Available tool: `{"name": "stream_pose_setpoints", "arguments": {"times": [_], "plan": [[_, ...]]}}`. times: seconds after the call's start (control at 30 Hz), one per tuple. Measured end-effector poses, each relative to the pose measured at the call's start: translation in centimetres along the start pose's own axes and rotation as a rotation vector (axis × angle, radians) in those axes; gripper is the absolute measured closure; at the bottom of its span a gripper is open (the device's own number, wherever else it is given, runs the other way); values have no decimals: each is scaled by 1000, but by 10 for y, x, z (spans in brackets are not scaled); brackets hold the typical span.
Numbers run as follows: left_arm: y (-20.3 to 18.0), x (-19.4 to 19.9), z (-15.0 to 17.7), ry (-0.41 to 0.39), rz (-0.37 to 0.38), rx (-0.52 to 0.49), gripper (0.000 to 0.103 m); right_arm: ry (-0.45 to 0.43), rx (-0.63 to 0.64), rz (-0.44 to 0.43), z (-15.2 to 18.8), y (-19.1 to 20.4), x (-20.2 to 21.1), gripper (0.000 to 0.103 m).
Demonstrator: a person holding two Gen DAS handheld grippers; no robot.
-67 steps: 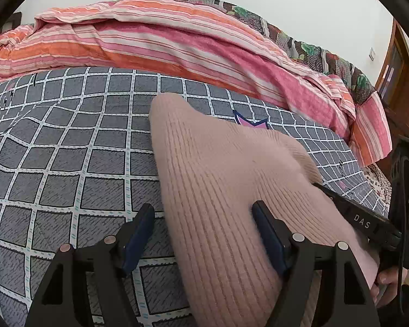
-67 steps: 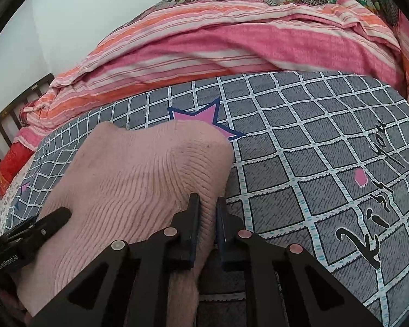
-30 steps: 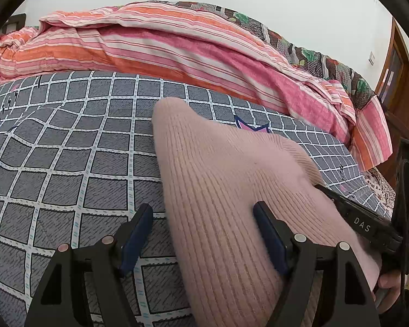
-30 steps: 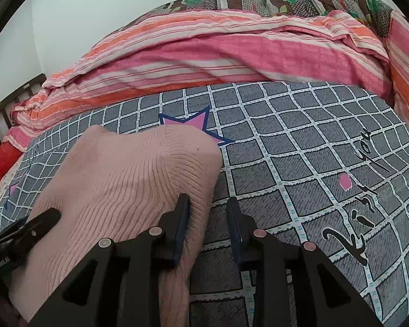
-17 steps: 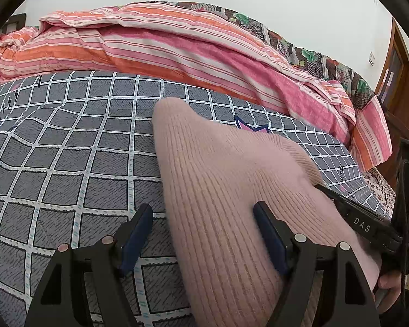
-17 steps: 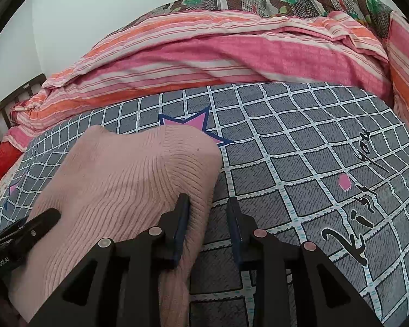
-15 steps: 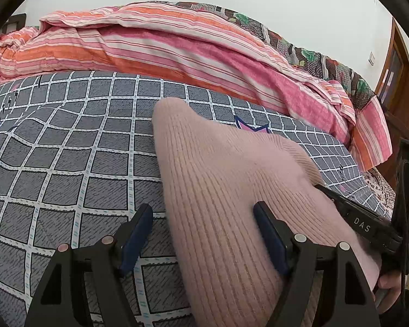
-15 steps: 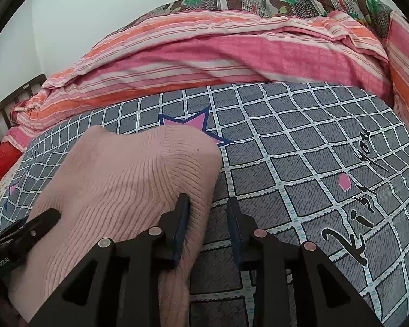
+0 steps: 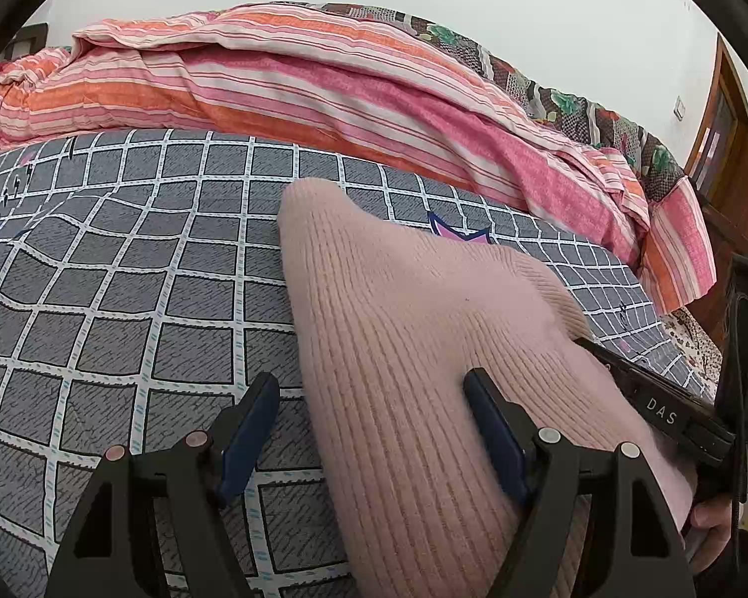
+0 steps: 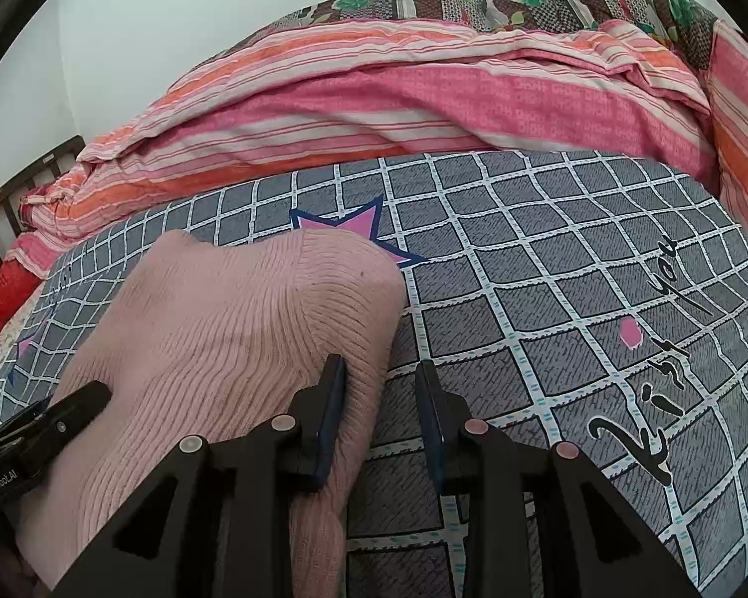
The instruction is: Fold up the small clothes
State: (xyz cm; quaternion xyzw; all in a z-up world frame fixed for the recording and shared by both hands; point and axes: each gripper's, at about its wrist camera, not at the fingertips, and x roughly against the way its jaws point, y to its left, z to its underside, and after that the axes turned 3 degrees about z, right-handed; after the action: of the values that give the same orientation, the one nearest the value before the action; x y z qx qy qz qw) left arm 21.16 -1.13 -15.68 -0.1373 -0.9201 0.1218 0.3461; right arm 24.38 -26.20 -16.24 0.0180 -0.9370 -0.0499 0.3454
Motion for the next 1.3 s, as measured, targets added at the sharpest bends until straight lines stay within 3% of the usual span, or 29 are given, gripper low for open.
{"name": "stream_pose_setpoints", "arguments": {"times": [0.27,0.37,0.6,0.73,0.83,0.9,0.97,1.07,1.13,1.23,1.3], "plan": [[-1,2,0,-12,-6,-1,26,-1,-8,-10,0,-1,1,74],[-9,7,0,-29,-37,-41,27,7,-44,-31,-1,-7,0,67],[-3,23,1,27,26,10,27,43,-50,-85,-9,-11,21,64],[-12,40,6,12,-5,-46,27,32,-73,-190,-13,-4,53,60],[-17,47,8,18,-10,-62,29,27,12,-267,-6,22,71,54],[-17,53,11,12,-8,-66,29,24,113,-234,5,42,70,55],[-15,57,14,18,4,-57,29,-13,213,-110,19,54,63,58],[-10,63,19,34,37,-29,29,-48,225,-38,30,47,60,59],[-11,63,21,38,33,-27,28,-40,167,-28,30,35,59,59],[-14,59,24,53,36,-20,27,9,73,-89,28,19,53,59],[-15,57,26,74,45,-10,28,16,69,-92,28,20,55,59]]}}
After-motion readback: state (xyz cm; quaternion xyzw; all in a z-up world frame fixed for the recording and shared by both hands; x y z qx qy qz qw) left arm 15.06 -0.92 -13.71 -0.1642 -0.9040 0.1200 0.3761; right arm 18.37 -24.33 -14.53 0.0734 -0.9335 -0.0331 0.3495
